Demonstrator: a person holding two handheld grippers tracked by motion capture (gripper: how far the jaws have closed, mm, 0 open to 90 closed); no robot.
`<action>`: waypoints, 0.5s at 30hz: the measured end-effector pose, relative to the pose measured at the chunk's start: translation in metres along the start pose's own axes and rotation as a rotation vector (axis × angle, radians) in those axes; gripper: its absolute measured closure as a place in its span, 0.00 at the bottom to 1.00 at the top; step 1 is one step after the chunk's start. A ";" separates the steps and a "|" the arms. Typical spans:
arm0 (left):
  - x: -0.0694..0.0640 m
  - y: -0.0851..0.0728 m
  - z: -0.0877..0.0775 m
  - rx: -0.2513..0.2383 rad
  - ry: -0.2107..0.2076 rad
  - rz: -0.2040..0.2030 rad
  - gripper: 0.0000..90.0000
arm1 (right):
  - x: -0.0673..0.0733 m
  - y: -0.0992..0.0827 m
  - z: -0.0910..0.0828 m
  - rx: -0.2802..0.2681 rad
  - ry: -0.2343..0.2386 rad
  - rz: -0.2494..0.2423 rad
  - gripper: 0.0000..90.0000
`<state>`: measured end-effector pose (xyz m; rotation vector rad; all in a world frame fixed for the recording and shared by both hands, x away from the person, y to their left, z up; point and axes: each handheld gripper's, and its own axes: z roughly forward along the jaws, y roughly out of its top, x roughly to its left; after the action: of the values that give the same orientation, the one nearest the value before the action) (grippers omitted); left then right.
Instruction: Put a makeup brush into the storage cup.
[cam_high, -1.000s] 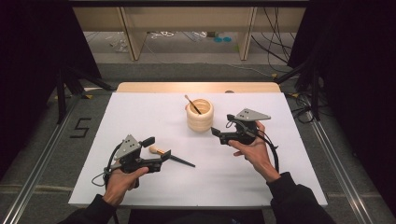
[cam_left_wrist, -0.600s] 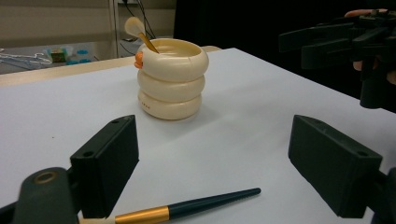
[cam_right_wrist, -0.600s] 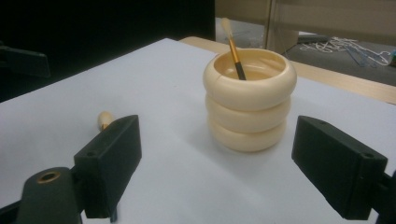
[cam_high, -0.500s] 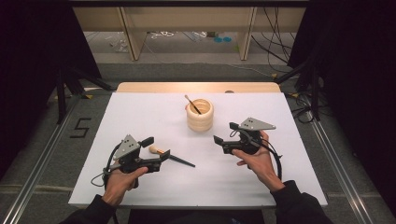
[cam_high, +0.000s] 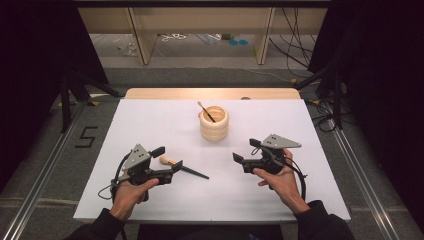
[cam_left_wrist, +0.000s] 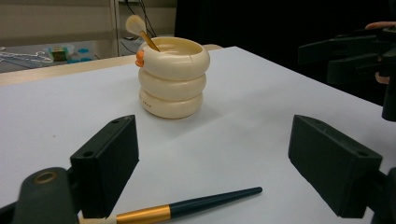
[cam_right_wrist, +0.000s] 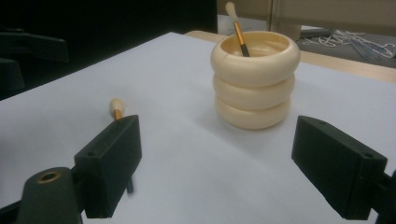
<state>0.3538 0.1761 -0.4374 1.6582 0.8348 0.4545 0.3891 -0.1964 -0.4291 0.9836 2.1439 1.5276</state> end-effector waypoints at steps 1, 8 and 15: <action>0.000 0.000 0.000 0.000 0.000 -0.002 0.18 | 0.001 -0.001 -0.002 0.015 -0.004 -0.006 0.18; -0.001 -0.001 -0.001 0.001 0.004 -0.009 0.18 | 0.008 -0.010 -0.009 0.024 0.004 -0.006 0.18; 0.001 -0.001 -0.002 -0.003 -0.005 -0.004 0.18 | 0.016 -0.014 -0.017 0.021 0.001 -0.018 0.18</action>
<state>0.3526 0.1784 -0.4378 1.6541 0.8327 0.4485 0.3624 -0.1997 -0.4336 0.9683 2.1680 1.5006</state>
